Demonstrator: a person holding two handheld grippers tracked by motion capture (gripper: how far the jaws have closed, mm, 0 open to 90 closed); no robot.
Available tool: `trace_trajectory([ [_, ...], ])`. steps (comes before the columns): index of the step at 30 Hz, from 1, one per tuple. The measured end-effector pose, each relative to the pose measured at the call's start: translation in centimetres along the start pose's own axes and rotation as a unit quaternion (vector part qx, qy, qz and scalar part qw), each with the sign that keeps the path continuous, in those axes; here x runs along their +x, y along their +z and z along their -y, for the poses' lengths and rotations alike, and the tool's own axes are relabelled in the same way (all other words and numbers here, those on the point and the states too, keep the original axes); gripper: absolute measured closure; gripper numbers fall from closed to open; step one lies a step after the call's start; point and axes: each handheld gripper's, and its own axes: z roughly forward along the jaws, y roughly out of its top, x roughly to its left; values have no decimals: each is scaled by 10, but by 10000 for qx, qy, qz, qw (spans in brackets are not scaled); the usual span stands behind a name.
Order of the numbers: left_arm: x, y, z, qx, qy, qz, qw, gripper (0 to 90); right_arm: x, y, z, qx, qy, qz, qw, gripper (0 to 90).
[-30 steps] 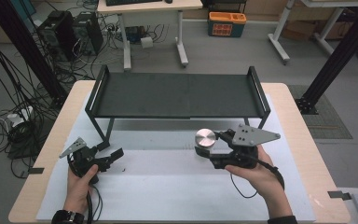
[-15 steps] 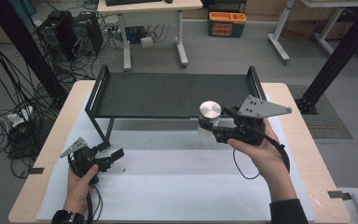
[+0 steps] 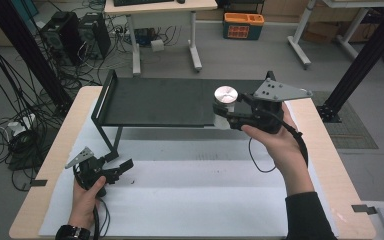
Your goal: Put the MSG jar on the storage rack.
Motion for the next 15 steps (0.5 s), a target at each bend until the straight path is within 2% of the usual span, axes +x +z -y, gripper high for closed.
trace_trajectory([
  [8, -1, 0, -1, 32, 24, -18, 10000, 28, -9, 13, 3, 90, 95, 311, 9994, 428],
  [9, -1, 0, -1, 27, 24, -23, 10000, 28, -11, 18, 6, 92, 143, 427, 9989, 428],
  [11, -1, 0, -1, 26, 20, -26, 10000, 28, -13, 21, 9, 86, 170, 493, 9986, 428],
  [12, -1, 0, -1, 28, 17, -28, 10000, 29, -14, 26, 14, 62, 242, 647, 9976, 428],
  [15, -1, 0, -1, 23, 17, -38, 10000, 29, -17, 35, 22, 44, 375, 810, 9960, 428],
])
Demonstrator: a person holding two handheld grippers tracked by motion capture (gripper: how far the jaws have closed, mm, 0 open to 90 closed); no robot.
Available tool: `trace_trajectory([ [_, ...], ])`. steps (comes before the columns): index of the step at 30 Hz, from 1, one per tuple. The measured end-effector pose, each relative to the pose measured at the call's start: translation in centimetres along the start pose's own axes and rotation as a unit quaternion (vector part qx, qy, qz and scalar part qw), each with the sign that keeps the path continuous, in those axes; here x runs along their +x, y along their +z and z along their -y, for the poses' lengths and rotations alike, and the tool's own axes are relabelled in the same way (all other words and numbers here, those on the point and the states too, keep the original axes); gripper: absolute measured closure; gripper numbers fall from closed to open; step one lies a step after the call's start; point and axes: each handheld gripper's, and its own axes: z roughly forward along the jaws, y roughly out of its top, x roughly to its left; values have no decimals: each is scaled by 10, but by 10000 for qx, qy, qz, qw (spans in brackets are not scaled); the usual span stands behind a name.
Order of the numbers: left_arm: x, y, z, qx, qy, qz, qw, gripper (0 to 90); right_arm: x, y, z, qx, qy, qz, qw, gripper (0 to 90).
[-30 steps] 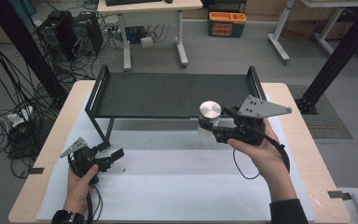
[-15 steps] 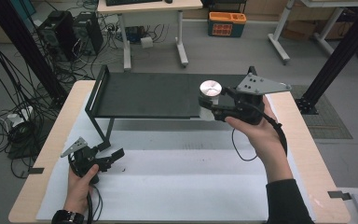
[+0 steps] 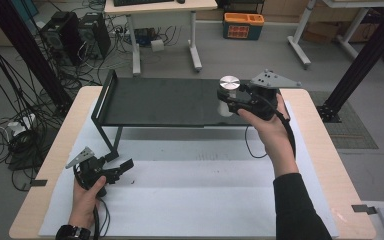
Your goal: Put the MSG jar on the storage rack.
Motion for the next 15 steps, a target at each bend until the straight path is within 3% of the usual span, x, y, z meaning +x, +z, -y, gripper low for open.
trace_trajectory([
  [9, 1, 0, 0, -14, -17, 10, 10000, 28, -1, 25, 13, 169, 189, 409, 9988, 427],
  [15, 1, 1, 0, -16, -22, 12, 10000, 29, 0, 32, 17, 198, 182, 575, 9980, 427],
])
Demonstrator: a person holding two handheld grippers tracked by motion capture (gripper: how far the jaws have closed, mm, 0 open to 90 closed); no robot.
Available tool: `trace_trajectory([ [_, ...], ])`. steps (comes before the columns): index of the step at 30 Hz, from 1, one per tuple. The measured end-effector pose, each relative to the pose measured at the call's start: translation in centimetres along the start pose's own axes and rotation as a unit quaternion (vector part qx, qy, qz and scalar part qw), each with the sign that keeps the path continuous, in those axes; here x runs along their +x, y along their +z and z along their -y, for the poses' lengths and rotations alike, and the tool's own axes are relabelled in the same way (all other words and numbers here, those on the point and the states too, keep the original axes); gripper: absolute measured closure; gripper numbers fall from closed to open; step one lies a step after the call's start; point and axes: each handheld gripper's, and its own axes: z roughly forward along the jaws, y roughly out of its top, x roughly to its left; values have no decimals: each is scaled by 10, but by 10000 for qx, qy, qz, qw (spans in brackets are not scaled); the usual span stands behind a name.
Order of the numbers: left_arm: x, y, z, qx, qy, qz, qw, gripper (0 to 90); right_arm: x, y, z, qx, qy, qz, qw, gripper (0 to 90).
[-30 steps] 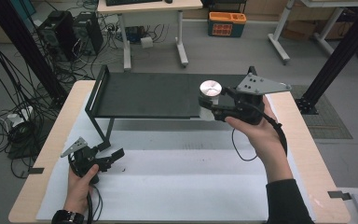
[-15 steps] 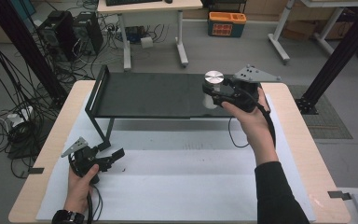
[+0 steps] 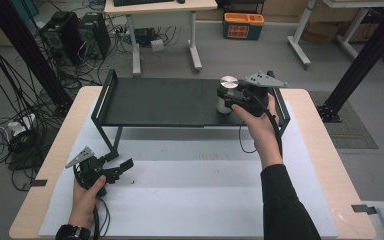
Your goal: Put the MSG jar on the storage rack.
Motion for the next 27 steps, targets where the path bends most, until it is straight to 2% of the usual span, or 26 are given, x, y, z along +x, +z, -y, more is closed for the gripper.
trace_trajectory([
  [11, 0, 0, -1, 30, 12, -13, 10000, 29, 1, 1, 2, -25, -83, -18, 10000, 423],
  [12, 0, 0, -1, 47, 16, -12, 10000, 29, -1, 0, 3, -54, -37, -106, 9999, 356],
  [13, -1, 1, -1, 55, 19, -14, 10000, 29, -1, 0, 3, -74, -30, -96, 9999, 313],
  [15, 0, 0, -2, 57, 21, -10, 10000, 29, -3, 0, 3, -69, -6, -222, 9997, 249],
  [18, 0, 0, -1, 47, 13, -5, 10000, 29, 1, -2, 1, 0, 35, -156, 9999, 152],
  [22, 0, 0, -1, 52, 13, 2, 10000, 28, 4, -10, 3, -106, 131, -90, 9998, 84],
  [25, 0, 0, -1, 53, 16, 4, 10000, 28, 4, -16, 4, -170, 149, -90, 9997, 74],
  [27, 0, 0, -1, 50, 13, 4, 10000, 27, -1, -29, 5, -262, 141, -256, 9992, 68],
])
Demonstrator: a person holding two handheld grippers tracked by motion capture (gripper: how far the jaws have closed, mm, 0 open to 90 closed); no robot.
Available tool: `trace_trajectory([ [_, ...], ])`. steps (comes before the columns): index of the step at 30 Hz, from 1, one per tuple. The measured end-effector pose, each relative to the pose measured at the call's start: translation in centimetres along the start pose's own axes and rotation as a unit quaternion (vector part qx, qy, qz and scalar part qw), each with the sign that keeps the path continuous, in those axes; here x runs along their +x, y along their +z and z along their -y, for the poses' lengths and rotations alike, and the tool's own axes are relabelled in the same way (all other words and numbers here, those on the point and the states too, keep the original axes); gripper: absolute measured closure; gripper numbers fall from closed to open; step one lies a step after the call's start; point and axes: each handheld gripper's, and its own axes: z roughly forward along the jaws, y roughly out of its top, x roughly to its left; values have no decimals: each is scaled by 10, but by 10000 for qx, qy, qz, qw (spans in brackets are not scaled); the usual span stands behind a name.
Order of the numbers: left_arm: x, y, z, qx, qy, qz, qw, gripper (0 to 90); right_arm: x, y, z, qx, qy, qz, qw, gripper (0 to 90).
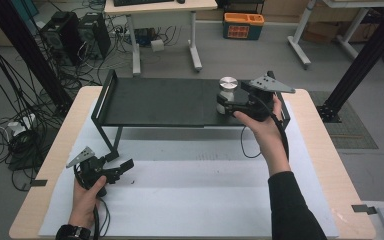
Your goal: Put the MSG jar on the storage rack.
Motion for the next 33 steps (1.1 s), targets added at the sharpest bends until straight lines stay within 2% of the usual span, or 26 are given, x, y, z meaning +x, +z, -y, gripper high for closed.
trace_trajectory([
  [2, 0, 0, 0, 1, 0, 2, 10000, 27, -1, -5, 0, -11, -28, -39, 10000, 61],
  [3, 0, 0, 0, 2, 2, 5, 10000, 27, -5, -10, -1, -19, -30, -116, 9999, 58],
  [4, 0, 0, 0, 13, 10, 9, 10000, 27, -13, -21, 0, -46, -46, -341, 9994, 59],
  [5, 0, 0, 0, 12, 10, 15, 10000, 27, -16, -26, 1, -46, -91, -445, 9990, 61],
  [6, 0, 0, 0, 12, 10, 15, 10000, 26, -16, -26, 1, -46, -91, -445, 9990, 61],
  [7, 0, 0, 0, 3, 4, 18, 10000, 26, -22, -37, 5, -89, -129, -620, 9980, 62],
  [11, 0, 0, 0, 14, 19, 34, 10000, 25, -28, -57, 22, -187, -60, -746, 9970, 71],
  [13, 0, 0, 0, 31, 23, 26, 10000, 24, -28, -65, 30, -157, -106, -774, 9968, 89],
  [14, 0, 0, 0, 31, 23, 26, 10000, 24, -28, -65, 30, -157, -106, -774, 9968, 89],
  [15, 1, 0, 0, 31, 25, 71, 10000, 24, -29, -72, 40, -170, -171, -907, 9956, 100],
  [19, 0, 1, -2, 83, 54, 59, 9999, 24, -33, -84, 55, -62, -240, -1115, 9935, 131],
  [22, 0, 1, -2, 108, 69, 55, 9999, 24, -33, -87, 64, -68, -290, -1145, 9930, 156],
  [24, 0, 1, -2, 83, 45, 67, 9999, 24, -30, -91, 77, -75, -330, -1042, 9940, 159],
  [29, 0, 1, -2, 96, 52, 72, 9999, 24, -28, -91, 95, -7, -213, -989, 9949, 156],
  [31, 0, 1, -2, 87, 37, 72, 9999, 24, -26, -88, 107, 67, -107, -994, 9950, 147],
  [33, 0, 1, -2, 91, 43, 65, 9999, 24, -25, -87, 111, 127, -88, -982, 9950, 146],
])
